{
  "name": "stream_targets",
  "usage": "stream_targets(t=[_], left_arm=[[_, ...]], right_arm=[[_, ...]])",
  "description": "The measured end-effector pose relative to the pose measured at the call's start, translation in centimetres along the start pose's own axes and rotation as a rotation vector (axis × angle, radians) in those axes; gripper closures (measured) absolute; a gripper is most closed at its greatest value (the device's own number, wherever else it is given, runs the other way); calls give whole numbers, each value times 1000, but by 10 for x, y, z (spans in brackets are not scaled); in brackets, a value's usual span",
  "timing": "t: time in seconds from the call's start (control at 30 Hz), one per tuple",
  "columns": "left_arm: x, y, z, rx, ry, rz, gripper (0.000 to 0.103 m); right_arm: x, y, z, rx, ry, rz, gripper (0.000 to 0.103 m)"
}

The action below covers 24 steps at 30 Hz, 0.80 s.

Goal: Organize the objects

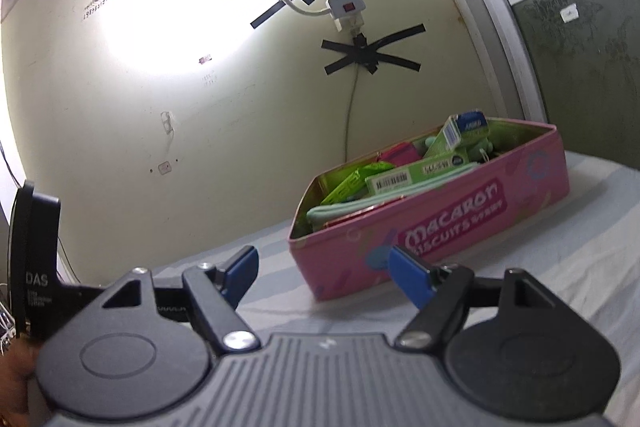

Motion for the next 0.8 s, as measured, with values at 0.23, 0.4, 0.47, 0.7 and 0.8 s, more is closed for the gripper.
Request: stream_targets(t=[0.23, 0.4, 0.47, 0.7, 0.8], left_arm=[[8, 5, -1, -16, 6, -5, 5], [9, 5, -1, -33, 2, 7, 3], [10, 4, 0, -35, 5, 9, 2], [12, 2, 4, -49, 24, 11, 1], [11, 2, 5, -55, 27, 10, 0]], right_arm=[[0, 1, -1, 12, -4, 32, 28], [-1, -1, 0, 20, -11, 49, 25], [-1, -2, 0, 23, -12, 57, 19], [0, -5, 1, 27, -12, 73, 16], [0, -7, 2, 28, -11, 81, 15]])
Point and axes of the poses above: each gripper's, at about its wrist camera, not at the fingertips, and z roughly the way its jaws point, y to its left, x to its underside, the point moved 5 cm from there along z, roughly the way its jaws point, and after that the axes turned 3 degrees about z, right-handed, at the moved point
